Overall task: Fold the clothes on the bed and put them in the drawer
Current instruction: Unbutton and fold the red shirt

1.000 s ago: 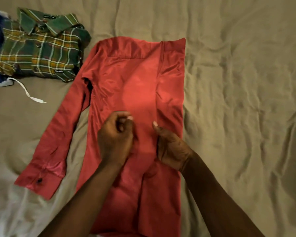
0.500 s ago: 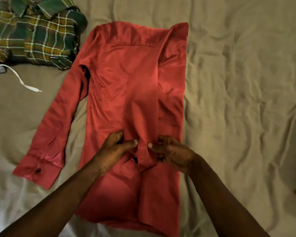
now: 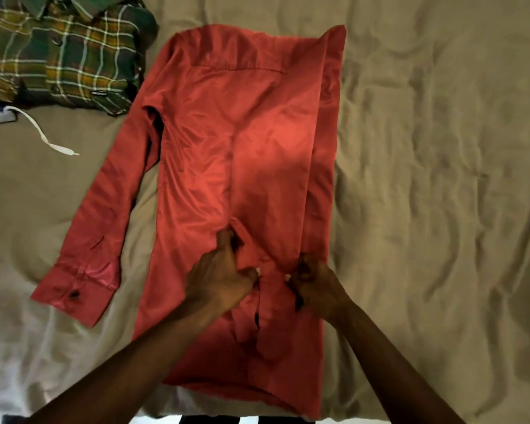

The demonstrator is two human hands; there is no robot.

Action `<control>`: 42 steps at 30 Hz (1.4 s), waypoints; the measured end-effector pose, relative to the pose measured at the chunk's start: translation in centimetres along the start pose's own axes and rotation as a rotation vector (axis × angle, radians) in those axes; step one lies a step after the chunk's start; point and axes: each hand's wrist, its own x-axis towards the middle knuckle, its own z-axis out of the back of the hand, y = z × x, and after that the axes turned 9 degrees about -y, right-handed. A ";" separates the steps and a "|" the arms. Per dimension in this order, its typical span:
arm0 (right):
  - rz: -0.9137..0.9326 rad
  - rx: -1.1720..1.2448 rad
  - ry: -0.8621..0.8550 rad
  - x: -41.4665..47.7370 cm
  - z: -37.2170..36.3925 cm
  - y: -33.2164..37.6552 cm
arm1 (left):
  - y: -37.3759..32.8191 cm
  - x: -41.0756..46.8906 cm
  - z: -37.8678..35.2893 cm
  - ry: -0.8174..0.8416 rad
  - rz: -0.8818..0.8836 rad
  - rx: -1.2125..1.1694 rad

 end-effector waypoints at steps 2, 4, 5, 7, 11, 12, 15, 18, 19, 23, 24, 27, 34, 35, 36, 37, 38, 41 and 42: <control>0.035 -0.090 -0.048 0.1 -0.1 -0.4 | -0.1 0.7 0.3 -0.024 0.006 -0.003; 0.006 -0.061 -0.060 -0.3 -0.4 -0.3 | 0.1 1.6 0.6 0.018 0.059 -0.096; -0.045 0.043 -0.041 -0.6 -0.5 -0.1 | 0.3 1.8 0.8 0.056 0.088 -0.171; -0.179 0.298 0.059 -1.1 -0.6 0.1 | 1.3 1.9 1.0 0.236 0.112 -0.341; -0.213 0.390 0.228 -1.6 -0.4 -1.0 | 3.9 -0.1 1.0 0.625 0.070 -0.602; -0.249 0.436 0.208 -1.7 -0.5 -1.3 | 4.3 -0.6 0.8 0.618 0.065 -0.613; -0.319 0.371 0.139 -1.7 -0.7 -1.3 | 4.7 -0.9 0.1 0.441 0.079 -0.520; -0.155 0.032 0.109 -1.6 -0.5 -0.7 | 4.1 -0.6 0.4 0.168 -0.037 -0.022; -0.111 -0.086 0.137 -1.4 -0.5 -0.5 | 3.5 -0.4 0.8 0.046 -0.064 0.001; -0.250 -0.291 0.330 -1.0 -0.4 -0.3 | -0.3 1.4 3.0 -0.432 -0.387 -0.062; -0.313 -0.283 0.400 -1.1 -0.5 -0.2 | -1.4 2.5 3.3 -0.464 -0.479 -0.064; -0.367 -0.285 0.500 -2.0 -0.4 0.7 | -5.0 6.7 3.2 -0.413 -0.681 0.057; 0.405 -0.759 -0.347 -1.6 2.3 1.4 | -6.7 12.0 -2.6 -0.342 -0.921 0.548; 0.492 -0.640 -0.595 -1.5 2.4 2.5 | -6.4 12.1 -2.9 -0.360 -0.921 0.537; 0.545 -0.492 -0.710 -0.7 2.4 4.2 | -6.2 12.3 -3.2 -0.375 -0.926 0.529; 0.592 -0.341 -0.719 0.6 2.2 6.2 | -6.0 12.6 -3.5 -0.389 -0.936 0.529; 0.647 -0.221 -0.658 2.1 1.9 8.0 | -5.9 12.8 -3.7 -0.392 -0.953 0.514; 0.854 -0.183 -0.536 7.9 0.9 14.0 | -5.3 12.9 -3.8 -0.402 -1.070 0.300; 0.870 -0.274 -0.498 10.1 0.7 15.5 | -5.1 12.8 -3.2 -0.418 -1.084 0.199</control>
